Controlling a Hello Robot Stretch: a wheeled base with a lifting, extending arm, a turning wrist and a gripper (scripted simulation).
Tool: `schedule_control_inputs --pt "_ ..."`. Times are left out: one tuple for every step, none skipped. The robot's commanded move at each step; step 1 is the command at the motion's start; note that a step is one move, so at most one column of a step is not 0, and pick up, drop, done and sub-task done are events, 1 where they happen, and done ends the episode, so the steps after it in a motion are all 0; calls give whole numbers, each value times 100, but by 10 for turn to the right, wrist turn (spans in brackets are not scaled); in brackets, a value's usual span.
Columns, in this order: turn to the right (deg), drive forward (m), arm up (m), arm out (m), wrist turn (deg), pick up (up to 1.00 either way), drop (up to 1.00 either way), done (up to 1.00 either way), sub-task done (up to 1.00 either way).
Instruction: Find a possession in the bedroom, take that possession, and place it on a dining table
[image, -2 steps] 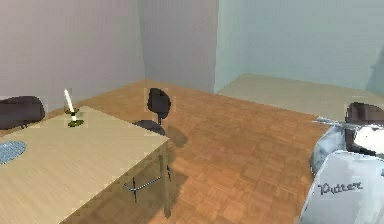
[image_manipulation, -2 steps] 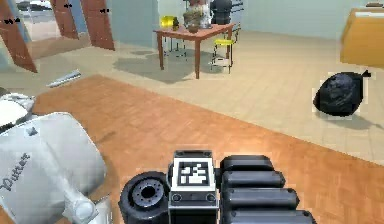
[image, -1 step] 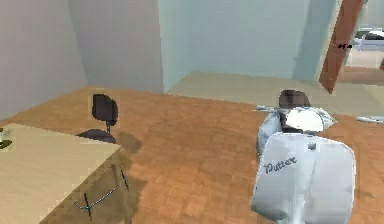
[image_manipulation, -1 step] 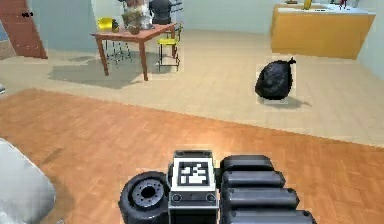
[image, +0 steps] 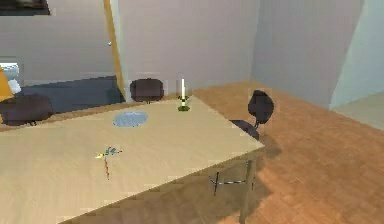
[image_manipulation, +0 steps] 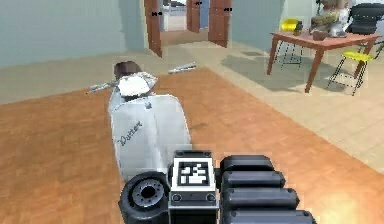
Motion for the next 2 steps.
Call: schedule_control_inputs --pt "-450 0 0 0 0 0 0 0 0" --pt "-450 0 0 0 0 0 0 0 0"
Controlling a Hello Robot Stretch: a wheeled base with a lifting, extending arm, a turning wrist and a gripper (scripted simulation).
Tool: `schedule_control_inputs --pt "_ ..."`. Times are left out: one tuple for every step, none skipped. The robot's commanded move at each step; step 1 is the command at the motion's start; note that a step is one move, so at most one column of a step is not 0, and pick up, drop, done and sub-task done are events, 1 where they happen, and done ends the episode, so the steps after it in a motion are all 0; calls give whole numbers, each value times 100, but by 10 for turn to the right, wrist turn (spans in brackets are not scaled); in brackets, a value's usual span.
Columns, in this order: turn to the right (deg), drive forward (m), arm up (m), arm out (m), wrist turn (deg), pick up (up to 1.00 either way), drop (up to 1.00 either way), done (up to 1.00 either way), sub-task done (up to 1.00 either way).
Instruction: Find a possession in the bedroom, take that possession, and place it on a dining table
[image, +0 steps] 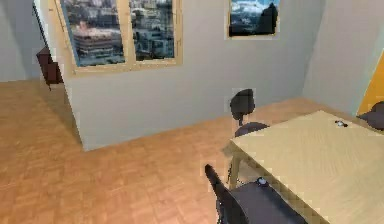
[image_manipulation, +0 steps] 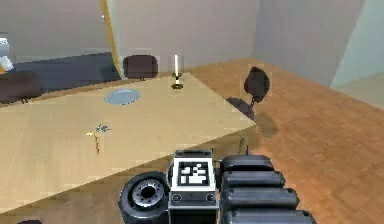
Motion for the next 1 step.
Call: schedule_control_inputs --pt "450 0 0 0 0 0 0 0 0"
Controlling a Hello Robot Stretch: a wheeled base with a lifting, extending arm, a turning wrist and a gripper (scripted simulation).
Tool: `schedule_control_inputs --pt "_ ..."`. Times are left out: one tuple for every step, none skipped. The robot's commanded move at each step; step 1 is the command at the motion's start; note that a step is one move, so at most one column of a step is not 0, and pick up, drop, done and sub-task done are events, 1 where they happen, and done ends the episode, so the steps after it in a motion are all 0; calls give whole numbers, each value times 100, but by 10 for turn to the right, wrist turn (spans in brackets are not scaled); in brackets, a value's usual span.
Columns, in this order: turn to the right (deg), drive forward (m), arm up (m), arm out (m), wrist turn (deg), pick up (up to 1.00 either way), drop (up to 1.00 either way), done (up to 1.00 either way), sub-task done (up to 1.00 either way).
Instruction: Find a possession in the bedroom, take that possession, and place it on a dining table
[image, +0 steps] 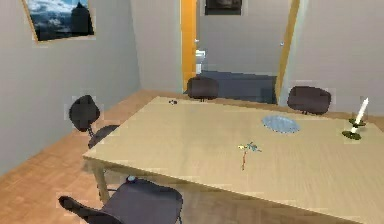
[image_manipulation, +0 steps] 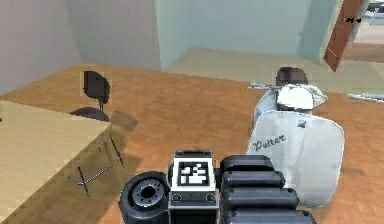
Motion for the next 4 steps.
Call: schedule_control_inputs --pt "240 0 0 0 0 0 0 0 0" --pt "0 40 0 0 0 0 0 0 0" --pt "-30 0 0 0 0 0 0 0 0" --pt "-60 0 0 0 0 0 0 0 0"
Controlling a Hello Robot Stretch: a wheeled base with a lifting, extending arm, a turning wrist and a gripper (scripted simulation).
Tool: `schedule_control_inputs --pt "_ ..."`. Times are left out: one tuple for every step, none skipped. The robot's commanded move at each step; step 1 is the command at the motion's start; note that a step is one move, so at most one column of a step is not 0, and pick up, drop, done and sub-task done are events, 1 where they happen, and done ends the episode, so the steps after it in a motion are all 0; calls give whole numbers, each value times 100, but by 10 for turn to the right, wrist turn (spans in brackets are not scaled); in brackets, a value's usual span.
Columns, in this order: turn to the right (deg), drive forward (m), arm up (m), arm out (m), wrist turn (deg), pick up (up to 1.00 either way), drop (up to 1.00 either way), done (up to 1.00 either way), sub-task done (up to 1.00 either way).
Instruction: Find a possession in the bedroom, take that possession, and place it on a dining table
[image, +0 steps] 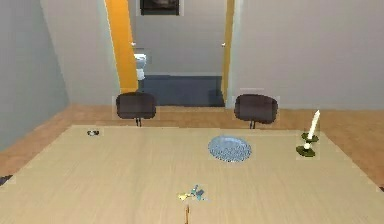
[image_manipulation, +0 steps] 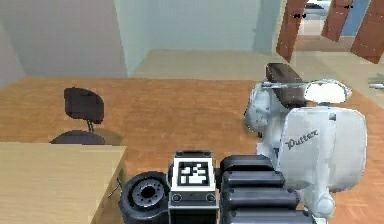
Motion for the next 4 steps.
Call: schedule_control_inputs --pt "150 0 0 0 0 0 0 0 0" --pt "-180 0 0 0 0 0 0 0 0" --pt "450 0 0 0 0 0 0 0 0" --pt "300 0 0 0 0 0 0 0 0"
